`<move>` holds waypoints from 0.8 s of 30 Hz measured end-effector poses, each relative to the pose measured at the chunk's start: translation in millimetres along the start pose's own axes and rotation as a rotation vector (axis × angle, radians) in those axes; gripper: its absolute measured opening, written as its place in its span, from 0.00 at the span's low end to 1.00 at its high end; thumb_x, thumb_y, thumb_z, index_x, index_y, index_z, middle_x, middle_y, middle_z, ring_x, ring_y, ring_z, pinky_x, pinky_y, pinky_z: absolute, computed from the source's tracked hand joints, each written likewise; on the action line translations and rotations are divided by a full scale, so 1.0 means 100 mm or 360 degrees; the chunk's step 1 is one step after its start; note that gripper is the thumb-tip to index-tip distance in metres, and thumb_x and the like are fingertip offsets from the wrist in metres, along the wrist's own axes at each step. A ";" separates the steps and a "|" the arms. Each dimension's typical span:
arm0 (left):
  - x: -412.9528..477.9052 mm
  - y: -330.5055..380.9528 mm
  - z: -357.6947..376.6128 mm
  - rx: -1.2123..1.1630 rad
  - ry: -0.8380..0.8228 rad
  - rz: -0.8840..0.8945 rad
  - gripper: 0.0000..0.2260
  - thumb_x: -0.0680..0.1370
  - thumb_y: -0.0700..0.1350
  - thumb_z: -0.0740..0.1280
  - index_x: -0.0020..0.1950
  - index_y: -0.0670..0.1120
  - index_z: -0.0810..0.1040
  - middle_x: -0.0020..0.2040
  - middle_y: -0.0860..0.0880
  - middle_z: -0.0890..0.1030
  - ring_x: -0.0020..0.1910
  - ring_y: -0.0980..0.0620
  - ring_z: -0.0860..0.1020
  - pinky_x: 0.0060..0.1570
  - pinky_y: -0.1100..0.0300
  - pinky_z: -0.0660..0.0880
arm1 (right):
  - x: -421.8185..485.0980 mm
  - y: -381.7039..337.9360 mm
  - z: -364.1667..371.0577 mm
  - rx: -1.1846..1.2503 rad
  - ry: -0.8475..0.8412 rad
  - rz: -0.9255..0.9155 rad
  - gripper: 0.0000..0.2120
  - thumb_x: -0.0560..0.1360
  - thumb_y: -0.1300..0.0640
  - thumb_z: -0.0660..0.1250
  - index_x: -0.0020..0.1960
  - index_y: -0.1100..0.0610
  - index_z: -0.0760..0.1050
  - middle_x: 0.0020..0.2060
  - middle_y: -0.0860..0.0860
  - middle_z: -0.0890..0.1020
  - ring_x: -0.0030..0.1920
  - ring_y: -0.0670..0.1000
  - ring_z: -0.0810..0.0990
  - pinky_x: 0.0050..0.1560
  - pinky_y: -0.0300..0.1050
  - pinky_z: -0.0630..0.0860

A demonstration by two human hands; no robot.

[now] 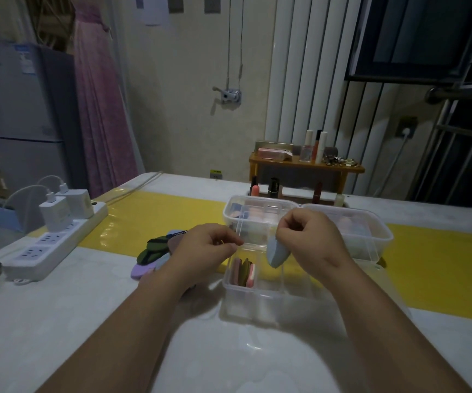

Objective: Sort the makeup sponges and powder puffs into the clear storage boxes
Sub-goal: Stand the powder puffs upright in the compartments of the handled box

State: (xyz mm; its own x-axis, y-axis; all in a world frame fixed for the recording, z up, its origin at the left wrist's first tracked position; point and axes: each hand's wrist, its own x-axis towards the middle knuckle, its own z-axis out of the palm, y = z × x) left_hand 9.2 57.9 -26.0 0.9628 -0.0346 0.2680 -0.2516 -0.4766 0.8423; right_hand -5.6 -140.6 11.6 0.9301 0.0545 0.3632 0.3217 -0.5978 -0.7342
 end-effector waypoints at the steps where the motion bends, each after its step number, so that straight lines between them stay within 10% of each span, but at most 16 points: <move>1: 0.00 0.00 0.00 0.0002 -0.0004 0.0003 0.11 0.75 0.39 0.71 0.41 0.56 0.83 0.35 0.58 0.79 0.35 0.59 0.75 0.37 0.65 0.70 | 0.00 0.00 0.00 -0.0036 -0.0043 0.0014 0.04 0.72 0.59 0.67 0.39 0.56 0.78 0.37 0.51 0.78 0.40 0.50 0.76 0.45 0.54 0.79; 24: -0.02 0.01 -0.04 0.0083 0.0125 0.0110 0.13 0.75 0.36 0.69 0.41 0.55 0.82 0.41 0.55 0.83 0.43 0.56 0.80 0.43 0.60 0.74 | -0.04 -0.05 0.06 -0.0419 -0.0578 0.0054 0.07 0.75 0.56 0.66 0.44 0.48 0.82 0.42 0.44 0.82 0.46 0.46 0.79 0.52 0.53 0.81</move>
State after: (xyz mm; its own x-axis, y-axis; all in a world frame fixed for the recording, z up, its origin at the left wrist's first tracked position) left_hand 6.3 61.2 -23.3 0.9322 -0.0011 0.3619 -0.3095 -0.5208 0.7956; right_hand -10.1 -133.1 10.2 0.9564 0.2804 0.0818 0.2775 -0.7848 -0.5542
